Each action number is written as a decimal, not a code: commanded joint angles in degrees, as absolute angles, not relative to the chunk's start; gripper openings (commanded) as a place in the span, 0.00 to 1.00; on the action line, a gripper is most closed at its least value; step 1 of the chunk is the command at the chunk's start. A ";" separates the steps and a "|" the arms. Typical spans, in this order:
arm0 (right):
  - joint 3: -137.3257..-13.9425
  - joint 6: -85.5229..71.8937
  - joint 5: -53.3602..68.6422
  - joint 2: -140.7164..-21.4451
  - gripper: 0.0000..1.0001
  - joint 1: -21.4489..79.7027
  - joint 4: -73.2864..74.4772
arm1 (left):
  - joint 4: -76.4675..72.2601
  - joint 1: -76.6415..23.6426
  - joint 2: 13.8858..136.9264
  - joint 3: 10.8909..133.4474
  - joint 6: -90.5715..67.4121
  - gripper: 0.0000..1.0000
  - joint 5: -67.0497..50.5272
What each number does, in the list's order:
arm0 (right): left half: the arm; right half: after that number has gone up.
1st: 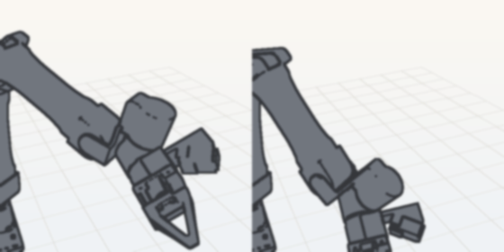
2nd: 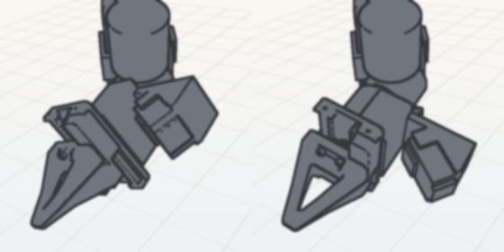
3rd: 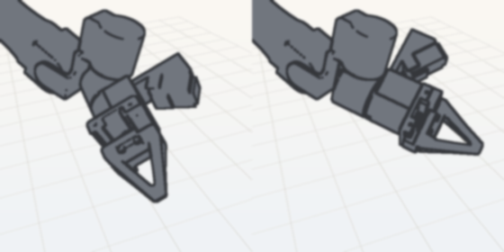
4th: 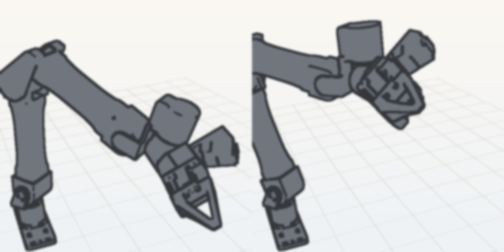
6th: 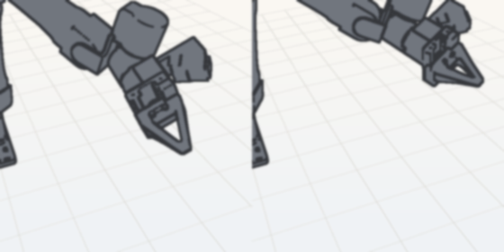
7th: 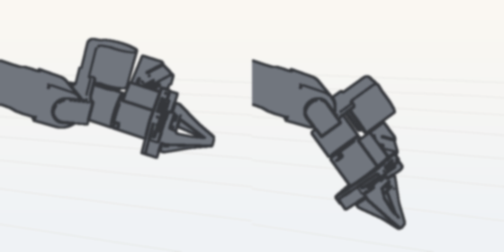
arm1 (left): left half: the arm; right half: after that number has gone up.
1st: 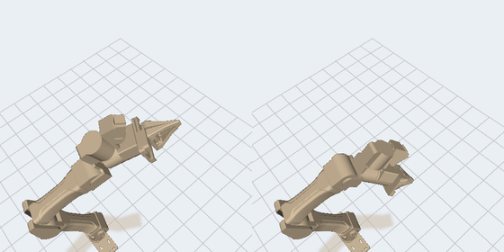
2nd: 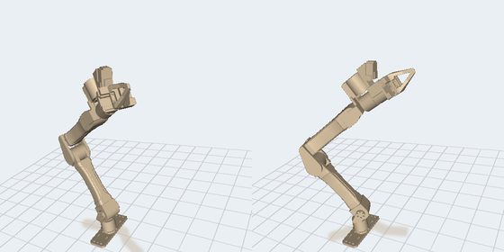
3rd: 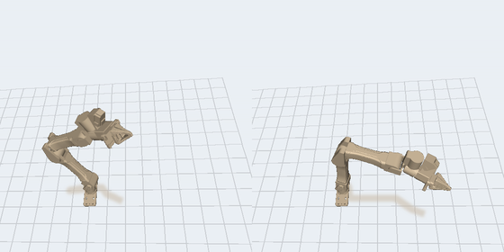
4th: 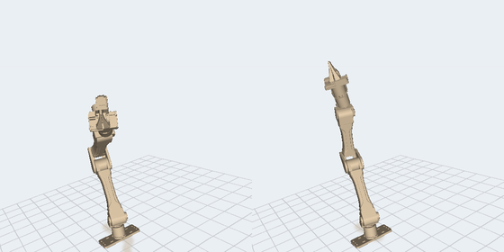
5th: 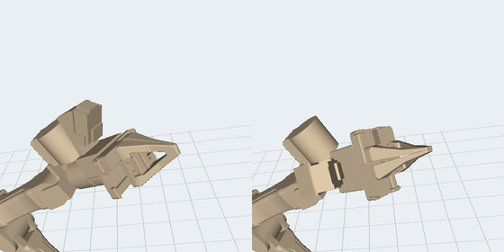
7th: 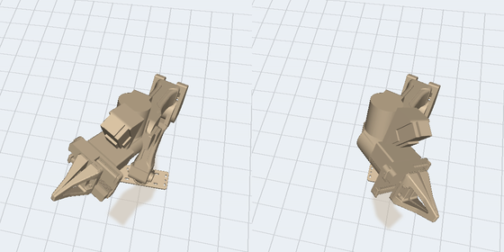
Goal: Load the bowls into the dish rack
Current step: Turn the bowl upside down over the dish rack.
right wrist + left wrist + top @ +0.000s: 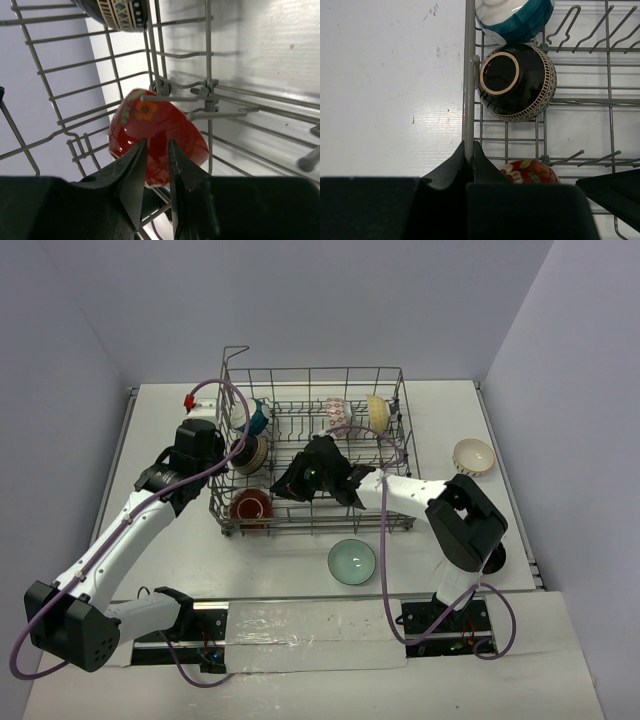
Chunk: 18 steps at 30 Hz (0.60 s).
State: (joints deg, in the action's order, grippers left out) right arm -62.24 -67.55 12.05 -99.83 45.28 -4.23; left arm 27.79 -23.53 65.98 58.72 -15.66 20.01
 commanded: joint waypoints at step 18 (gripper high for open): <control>-70.75 -51.51 15.73 -97.91 0.48 44.30 12.12 | 29.71 -24.08 66.01 58.54 -15.12 0.00 15.47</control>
State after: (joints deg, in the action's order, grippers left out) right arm -69.45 -54.98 14.94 -100.62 44.58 8.27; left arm 27.79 -23.53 65.98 58.72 -15.64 20.01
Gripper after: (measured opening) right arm 0.458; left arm 0.055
